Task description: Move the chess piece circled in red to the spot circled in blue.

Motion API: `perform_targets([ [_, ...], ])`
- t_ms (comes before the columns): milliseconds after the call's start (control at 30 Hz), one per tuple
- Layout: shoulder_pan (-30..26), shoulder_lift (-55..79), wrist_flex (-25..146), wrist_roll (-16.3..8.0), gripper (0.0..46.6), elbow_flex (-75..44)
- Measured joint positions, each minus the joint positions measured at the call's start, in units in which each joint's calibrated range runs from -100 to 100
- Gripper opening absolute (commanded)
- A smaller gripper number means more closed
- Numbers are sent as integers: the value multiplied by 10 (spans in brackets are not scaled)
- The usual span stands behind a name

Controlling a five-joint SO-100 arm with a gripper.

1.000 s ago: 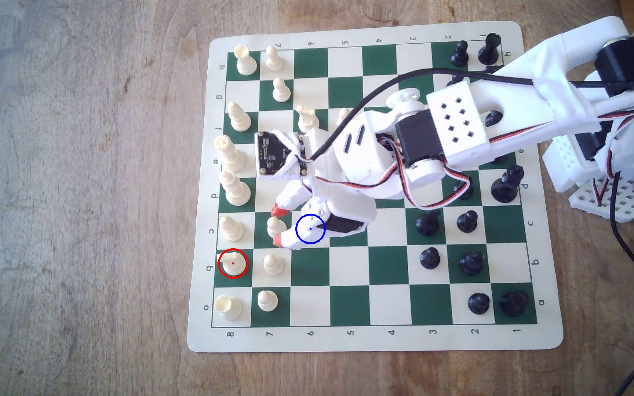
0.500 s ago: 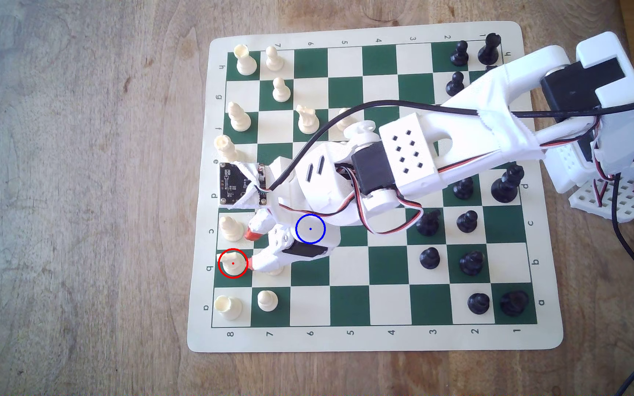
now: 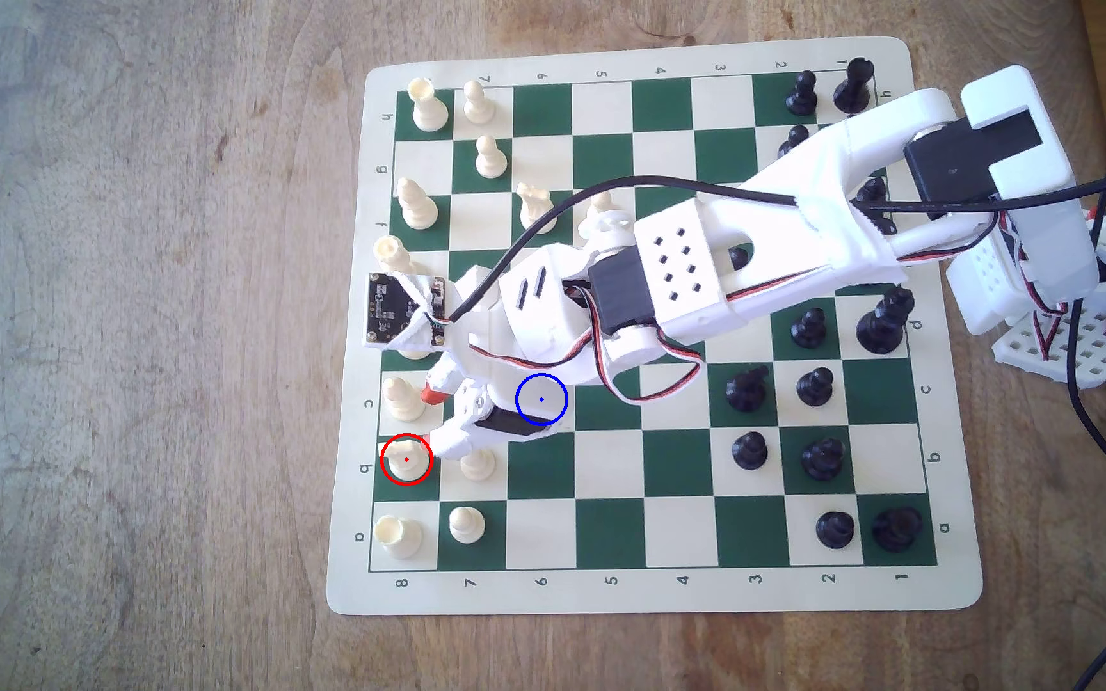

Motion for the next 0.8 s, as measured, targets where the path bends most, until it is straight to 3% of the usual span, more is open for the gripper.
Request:
perform_targets([
  [800,-13,81,0,0,119,-98],
])
